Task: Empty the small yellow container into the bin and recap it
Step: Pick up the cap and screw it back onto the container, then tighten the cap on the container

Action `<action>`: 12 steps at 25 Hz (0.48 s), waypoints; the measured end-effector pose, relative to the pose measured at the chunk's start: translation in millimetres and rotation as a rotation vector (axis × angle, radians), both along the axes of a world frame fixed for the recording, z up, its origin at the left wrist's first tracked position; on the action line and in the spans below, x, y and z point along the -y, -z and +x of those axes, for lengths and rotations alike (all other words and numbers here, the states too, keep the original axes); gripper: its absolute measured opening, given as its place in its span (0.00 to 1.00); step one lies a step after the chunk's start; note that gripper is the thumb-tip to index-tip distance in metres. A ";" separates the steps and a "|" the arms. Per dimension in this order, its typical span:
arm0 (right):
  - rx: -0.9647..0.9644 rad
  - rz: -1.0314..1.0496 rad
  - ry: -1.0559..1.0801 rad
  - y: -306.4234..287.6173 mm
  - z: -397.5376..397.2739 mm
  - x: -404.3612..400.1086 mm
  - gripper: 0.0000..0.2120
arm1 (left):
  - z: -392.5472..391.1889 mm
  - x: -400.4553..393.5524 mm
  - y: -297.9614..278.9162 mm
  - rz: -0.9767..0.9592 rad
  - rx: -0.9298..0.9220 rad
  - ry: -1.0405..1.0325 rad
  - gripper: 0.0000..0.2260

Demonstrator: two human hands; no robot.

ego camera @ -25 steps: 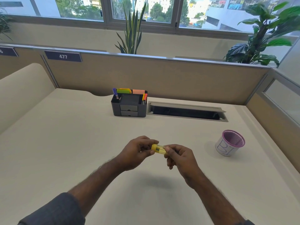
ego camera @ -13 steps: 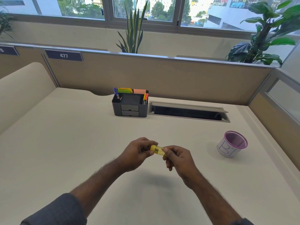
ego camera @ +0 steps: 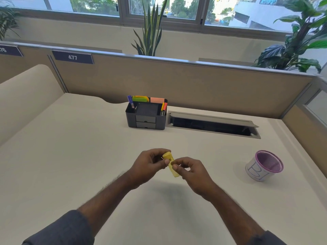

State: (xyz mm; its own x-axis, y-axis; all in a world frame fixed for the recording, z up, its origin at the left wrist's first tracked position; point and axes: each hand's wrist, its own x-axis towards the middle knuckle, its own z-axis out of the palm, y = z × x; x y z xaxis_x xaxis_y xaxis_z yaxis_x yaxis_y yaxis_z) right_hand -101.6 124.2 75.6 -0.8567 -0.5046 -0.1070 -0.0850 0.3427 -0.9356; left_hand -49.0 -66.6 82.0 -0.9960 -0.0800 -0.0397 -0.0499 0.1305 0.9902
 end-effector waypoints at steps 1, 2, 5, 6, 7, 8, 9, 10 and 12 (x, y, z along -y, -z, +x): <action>-0.039 0.019 0.002 -0.7 -5.4 6.8 0.07 | -4.5 2.6 -1.3 0.003 -0.004 -0.015 0.12; -0.075 0.021 0.003 -2.3 -10.2 13.6 0.08 | -8.6 5.0 -3.6 -0.001 -0.007 -0.034 0.12; -0.191 0.008 -0.023 -8.9 -29.0 38.6 0.19 | -25.6 18.0 -11.9 -0.050 -0.036 -0.118 0.11; -0.229 0.002 -0.032 -11.1 -37.0 49.0 0.23 | -33.1 24.8 -15.2 -0.076 -0.050 -0.153 0.11; -0.263 -0.011 -0.036 -13.7 -44.7 58.6 0.26 | -40.7 31.2 -18.7 -0.103 -0.066 -0.186 0.11; -0.295 -0.035 -0.041 -15.9 -53.3 69.4 0.26 | -48.9 38.5 -21.9 -0.130 -0.082 -0.218 0.12; -0.328 -0.058 -0.047 -18.3 -63.9 82.9 0.25 | -58.3 48.5 -24.9 -0.156 -0.099 -0.245 0.12; -0.362 -0.075 -0.047 -20.4 -72.3 92.5 0.23 | -65.8 55.3 -28.4 -0.179 -0.114 -0.261 0.12; -0.413 -0.109 -0.052 -25.3 -90.7 116.6 0.20 | -82.6 75.4 -35.5 -0.218 -0.145 -0.283 0.13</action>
State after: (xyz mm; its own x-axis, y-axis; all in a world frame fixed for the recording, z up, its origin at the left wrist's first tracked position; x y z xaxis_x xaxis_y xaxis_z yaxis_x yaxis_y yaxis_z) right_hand -192.2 7.6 100.9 -0.7899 -0.5373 0.2954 -0.4741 0.2296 -0.8500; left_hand -131.5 -142.0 117.6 -0.9273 -0.3437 0.1482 0.0242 0.3399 0.9401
